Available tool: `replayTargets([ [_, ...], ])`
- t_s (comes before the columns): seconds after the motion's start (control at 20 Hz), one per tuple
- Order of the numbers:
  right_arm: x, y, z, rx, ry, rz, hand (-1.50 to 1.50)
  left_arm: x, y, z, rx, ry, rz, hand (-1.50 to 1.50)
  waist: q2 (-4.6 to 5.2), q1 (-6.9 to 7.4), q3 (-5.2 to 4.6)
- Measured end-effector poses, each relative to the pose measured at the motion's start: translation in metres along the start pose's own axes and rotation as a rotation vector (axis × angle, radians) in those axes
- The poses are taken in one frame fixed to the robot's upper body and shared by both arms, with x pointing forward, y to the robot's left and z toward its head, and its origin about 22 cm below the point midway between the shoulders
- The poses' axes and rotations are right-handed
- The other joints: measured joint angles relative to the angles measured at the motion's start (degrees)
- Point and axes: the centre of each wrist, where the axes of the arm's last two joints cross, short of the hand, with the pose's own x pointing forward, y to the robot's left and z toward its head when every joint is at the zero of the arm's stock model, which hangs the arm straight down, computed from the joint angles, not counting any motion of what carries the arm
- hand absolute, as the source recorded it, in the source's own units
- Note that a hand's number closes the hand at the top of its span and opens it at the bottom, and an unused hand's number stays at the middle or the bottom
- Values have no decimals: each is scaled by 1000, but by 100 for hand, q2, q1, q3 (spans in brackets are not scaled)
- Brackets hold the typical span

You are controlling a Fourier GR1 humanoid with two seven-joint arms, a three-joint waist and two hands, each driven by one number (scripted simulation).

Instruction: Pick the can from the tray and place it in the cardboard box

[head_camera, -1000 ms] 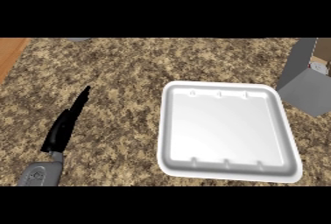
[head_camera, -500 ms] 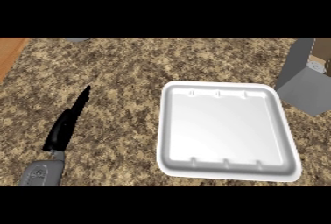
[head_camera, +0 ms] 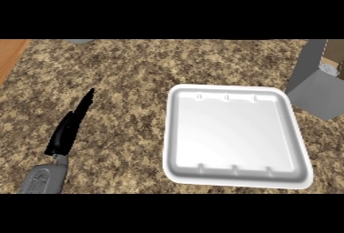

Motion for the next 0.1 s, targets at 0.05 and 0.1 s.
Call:
replayTargets([
  [0.05,-4,-4,1,2,0,8,-150,-1,1,1,1,1,-2,0,-2,1,-1],
  [0.1,-6,-8,2,4,-2,14,-150,1,3,3,0,2,-2,0,-3,8,0],
])
